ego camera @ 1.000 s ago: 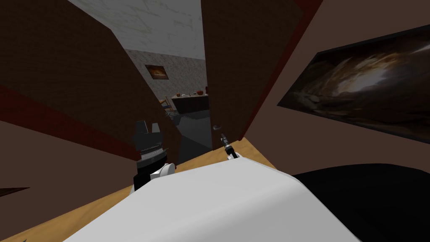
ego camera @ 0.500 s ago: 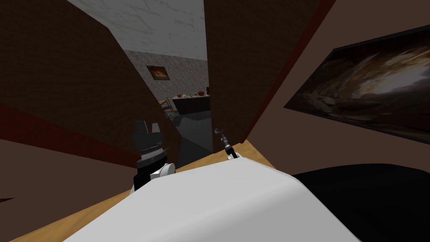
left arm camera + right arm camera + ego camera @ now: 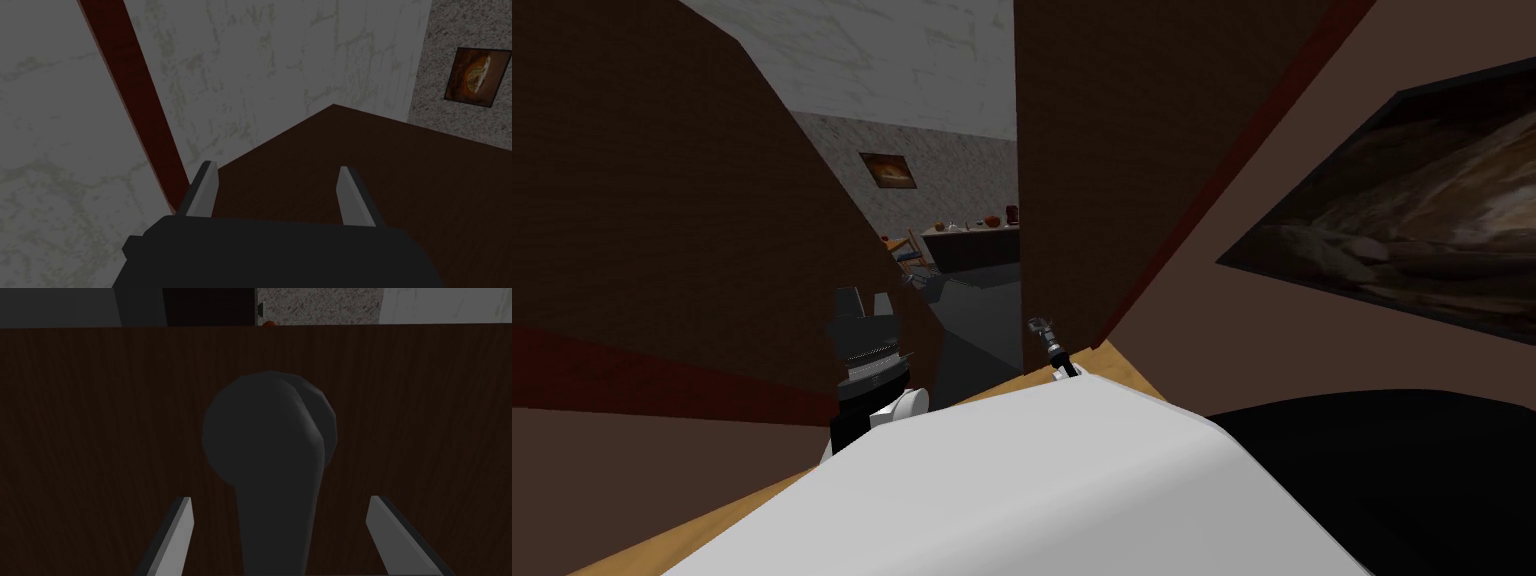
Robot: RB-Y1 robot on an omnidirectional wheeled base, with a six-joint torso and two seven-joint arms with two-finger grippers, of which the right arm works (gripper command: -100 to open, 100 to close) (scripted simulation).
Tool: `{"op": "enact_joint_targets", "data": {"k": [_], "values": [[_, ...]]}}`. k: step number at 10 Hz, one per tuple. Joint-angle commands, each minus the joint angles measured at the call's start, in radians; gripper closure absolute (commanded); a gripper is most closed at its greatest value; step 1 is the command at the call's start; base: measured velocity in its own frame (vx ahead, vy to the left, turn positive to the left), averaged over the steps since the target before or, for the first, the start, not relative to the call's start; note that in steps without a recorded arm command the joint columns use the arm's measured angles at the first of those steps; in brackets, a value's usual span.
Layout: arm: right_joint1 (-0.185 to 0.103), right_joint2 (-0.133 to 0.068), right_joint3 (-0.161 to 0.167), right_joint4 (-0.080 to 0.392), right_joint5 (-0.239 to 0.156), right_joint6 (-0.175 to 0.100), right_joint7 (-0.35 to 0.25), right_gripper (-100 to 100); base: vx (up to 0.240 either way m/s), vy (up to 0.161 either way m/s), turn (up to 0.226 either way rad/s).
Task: Push the door open
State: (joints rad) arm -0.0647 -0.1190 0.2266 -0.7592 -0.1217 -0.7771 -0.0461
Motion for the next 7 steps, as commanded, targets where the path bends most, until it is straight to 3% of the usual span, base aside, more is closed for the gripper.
{"op": "enact_joint_targets", "data": {"k": [1, 2, 7], "values": [[0.0, 0.0, 0.0, 0.0, 0.0, 0.0, 0.0, -100, 0.08, -0.001, 0.005], [0.0, 0.0, 0.0, 0.0, 0.0, 0.0, 0.0, 100, -0.01, 0.001, -0.003], [0.0, 0.0, 0.0, 0.0, 0.0, 0.0, 0.0, 100, -0.008, -0.001, 0.004]]}}
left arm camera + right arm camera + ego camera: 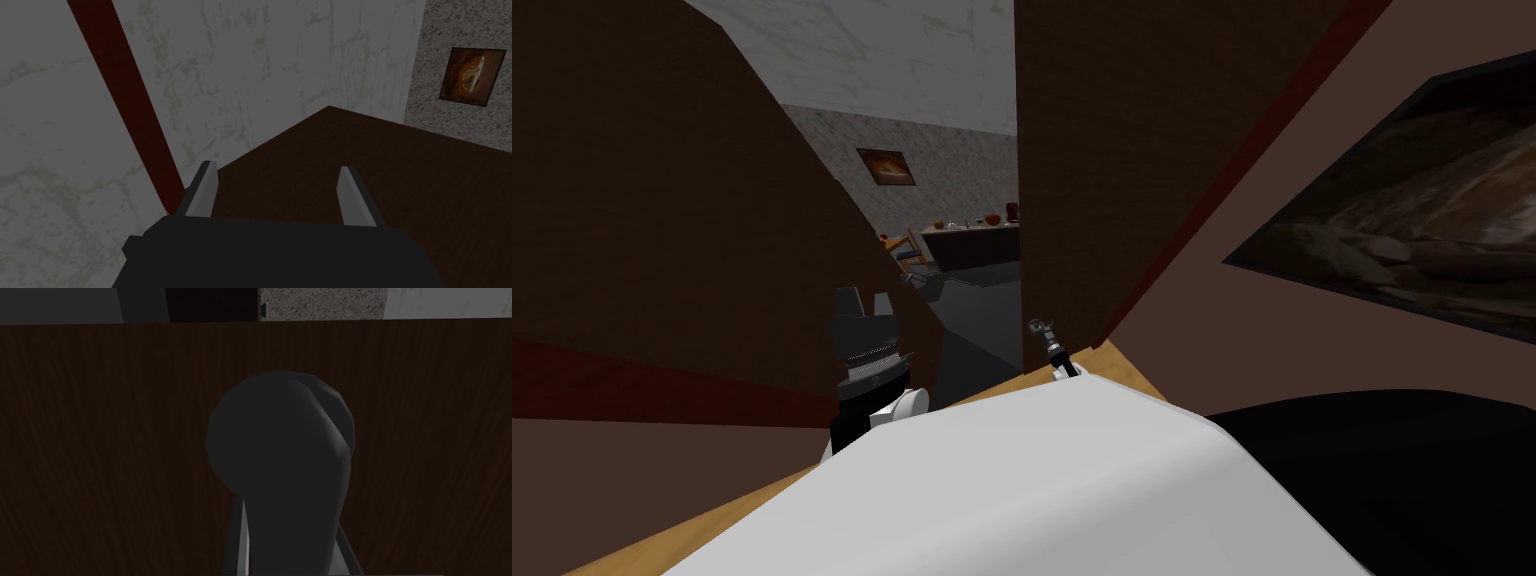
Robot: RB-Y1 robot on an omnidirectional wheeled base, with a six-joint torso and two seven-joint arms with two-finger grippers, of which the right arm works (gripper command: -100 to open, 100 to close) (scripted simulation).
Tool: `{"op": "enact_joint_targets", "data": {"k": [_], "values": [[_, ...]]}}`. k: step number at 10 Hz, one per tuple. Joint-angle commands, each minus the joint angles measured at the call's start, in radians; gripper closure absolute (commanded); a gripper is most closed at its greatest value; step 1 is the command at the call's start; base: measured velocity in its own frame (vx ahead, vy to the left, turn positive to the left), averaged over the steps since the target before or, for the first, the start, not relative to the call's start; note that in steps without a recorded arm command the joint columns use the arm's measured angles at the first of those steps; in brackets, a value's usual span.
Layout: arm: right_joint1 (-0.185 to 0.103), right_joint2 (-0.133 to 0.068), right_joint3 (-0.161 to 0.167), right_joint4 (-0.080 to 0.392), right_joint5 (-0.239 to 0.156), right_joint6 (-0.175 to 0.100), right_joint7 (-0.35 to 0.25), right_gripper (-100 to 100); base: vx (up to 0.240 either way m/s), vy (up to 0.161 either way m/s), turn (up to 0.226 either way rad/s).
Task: Push the door open
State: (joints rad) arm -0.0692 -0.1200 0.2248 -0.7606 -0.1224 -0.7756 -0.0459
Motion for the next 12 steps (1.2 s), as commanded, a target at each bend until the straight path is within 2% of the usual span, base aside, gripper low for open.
{"op": "enact_joint_targets", "data": {"k": [1, 5, 9, 10, 11, 12], "values": [[-0.001, 0.0, -0.013, 0.003, -0.005, 0.0, 0.004, 100, 0.089, 0.036, -0.041], [-0.004, 0.001, -0.048, 0.012, -0.018, -0.001, 0.016, 100, 0.177, 0.069, -0.037], [-0.009, 0.001, -0.098, 0.025, -0.037, -0.002, 0.033, 100, 0.195, 0.09, -0.055], [-0.009, 0.001, -0.098, 0.025, -0.037, -0.002, 0.033, 100, 0.127, 0.061, -0.028], [-0.011, 0.001, -0.119, 0.03, -0.045, -0.002, 0.04, 100, 0.117, 0.081, -0.072], [-0.012, 0.001, -0.126, 0.032, -0.047, -0.003, 0.043, 100, 0.13, 0.08, -0.063]]}}
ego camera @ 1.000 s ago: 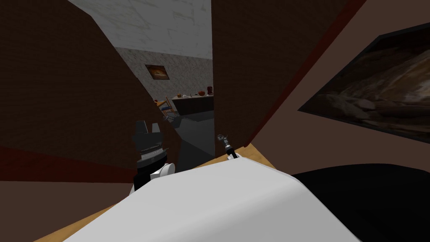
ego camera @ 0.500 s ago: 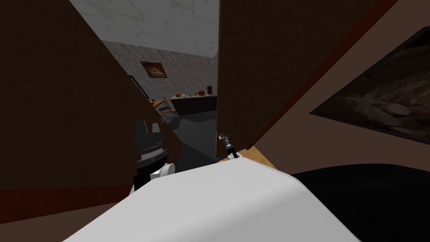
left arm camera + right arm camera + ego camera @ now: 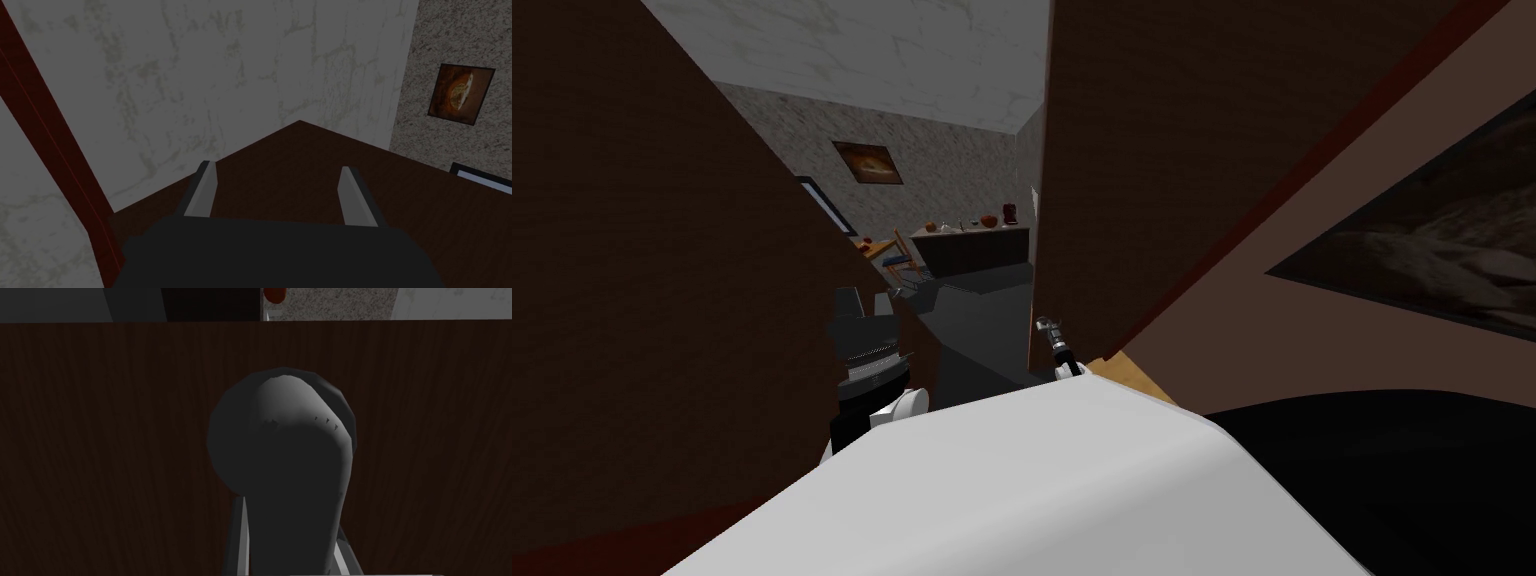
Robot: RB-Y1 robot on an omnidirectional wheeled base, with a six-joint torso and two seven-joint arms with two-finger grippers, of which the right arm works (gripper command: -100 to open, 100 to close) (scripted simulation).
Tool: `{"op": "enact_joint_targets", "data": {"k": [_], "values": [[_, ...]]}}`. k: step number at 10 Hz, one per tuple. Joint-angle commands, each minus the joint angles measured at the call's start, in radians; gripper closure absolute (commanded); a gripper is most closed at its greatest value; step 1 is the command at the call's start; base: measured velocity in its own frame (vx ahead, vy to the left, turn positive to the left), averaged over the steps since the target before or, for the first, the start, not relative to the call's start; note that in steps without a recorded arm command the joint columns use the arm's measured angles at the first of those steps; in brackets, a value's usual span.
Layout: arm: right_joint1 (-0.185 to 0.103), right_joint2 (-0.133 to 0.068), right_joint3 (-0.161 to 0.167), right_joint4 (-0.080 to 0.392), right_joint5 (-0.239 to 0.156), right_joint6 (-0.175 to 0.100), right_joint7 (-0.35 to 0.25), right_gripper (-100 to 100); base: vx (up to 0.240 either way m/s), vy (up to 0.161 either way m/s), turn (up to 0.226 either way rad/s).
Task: Push the door open
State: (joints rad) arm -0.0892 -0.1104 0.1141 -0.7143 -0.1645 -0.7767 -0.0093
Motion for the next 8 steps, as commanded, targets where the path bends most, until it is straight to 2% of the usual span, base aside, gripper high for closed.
{"op": "enact_joint_targets", "data": {"k": [1, 4, 6, 7, 8], "values": [[0.007, -0.008, -0.03, -0.011, -0.011, -0.002, 0.011, 100, 0.182, 0.097, -0.051], [0.003, -0.008, -0.073, 0.0, -0.027, -0.003, 0.026, 100, 0.205, 0.109, -0.073], [0.0, -0.007, -0.1, 0.007, -0.037, -0.003, 0.035, 100, 0.166, 0.11, -0.09], [0.0, -0.007, -0.1, 0.007, -0.037, -0.003, 0.035, 100, 0.121, 0.067, -0.021], [-0.002, -0.007, -0.12, 0.012, -0.044, -0.004, 0.042, 100, 0.145, 0.065, -0.044]]}}
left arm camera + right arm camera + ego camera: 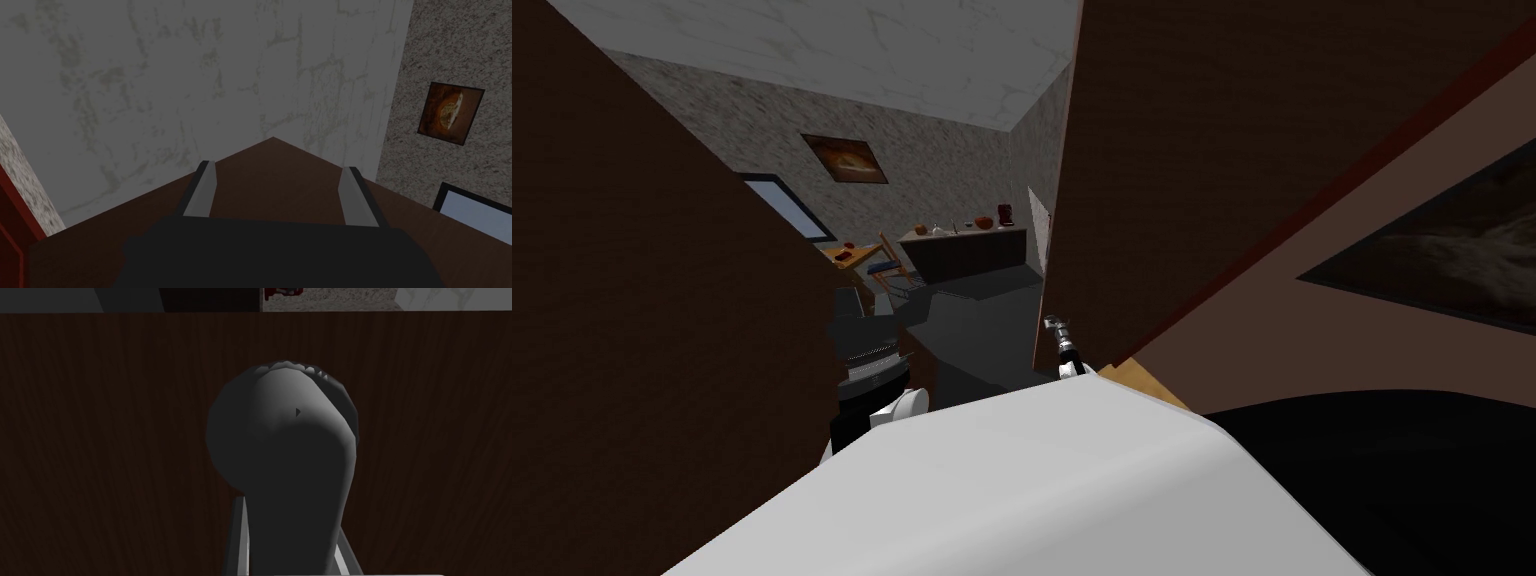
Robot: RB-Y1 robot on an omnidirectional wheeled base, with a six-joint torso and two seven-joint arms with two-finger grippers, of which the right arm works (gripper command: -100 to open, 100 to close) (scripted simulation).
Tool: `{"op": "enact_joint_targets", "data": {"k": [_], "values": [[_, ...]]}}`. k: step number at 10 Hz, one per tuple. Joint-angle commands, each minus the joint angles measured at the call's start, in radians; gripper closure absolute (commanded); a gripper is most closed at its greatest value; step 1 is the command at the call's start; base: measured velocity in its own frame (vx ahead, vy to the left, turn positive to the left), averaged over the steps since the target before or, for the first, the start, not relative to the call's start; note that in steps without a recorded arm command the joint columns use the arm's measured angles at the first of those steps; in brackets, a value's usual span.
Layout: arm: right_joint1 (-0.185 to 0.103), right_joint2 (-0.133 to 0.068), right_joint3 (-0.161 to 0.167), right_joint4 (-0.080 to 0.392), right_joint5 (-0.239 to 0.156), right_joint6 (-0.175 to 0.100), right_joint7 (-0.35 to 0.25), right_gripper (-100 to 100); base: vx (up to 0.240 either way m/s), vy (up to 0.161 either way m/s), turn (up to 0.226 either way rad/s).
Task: Push the door open
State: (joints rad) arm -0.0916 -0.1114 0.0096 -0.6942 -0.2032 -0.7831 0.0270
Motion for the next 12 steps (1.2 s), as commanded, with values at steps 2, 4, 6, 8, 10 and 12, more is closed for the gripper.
{"op": "enact_joint_targets", "data": {"k": [2, 4, 6, 8, 10, 12], "values": [[-0.001, -0.006, -0.033, -0.003, -0.012, 0.002, 0.012, 100, 0.158, 0.072, -0.057], [-0.003, -0.006, -0.053, 0.002, -0.02, 0.002, 0.018, 100, 0.161, 0.121, -0.075], [-0.004, -0.005, -0.071, 0.007, -0.027, 0.002, 0.025, 100, 0.189, 0.081, -0.06], [0.0, -0.007, -0.077, 0.01, -0.029, 0.004, 0.026, 100, 0.126, 0.053, -0.037], [-0.001, -0.013, -0.094, 0.011, -0.039, 0.001, 0.031, 100, 0.156, 0.017, -0.037], [0.001, -0.015, -0.108, 0.013, -0.048, 0.0, 0.036, 100, 0.216, 0.001, -0.029]]}}
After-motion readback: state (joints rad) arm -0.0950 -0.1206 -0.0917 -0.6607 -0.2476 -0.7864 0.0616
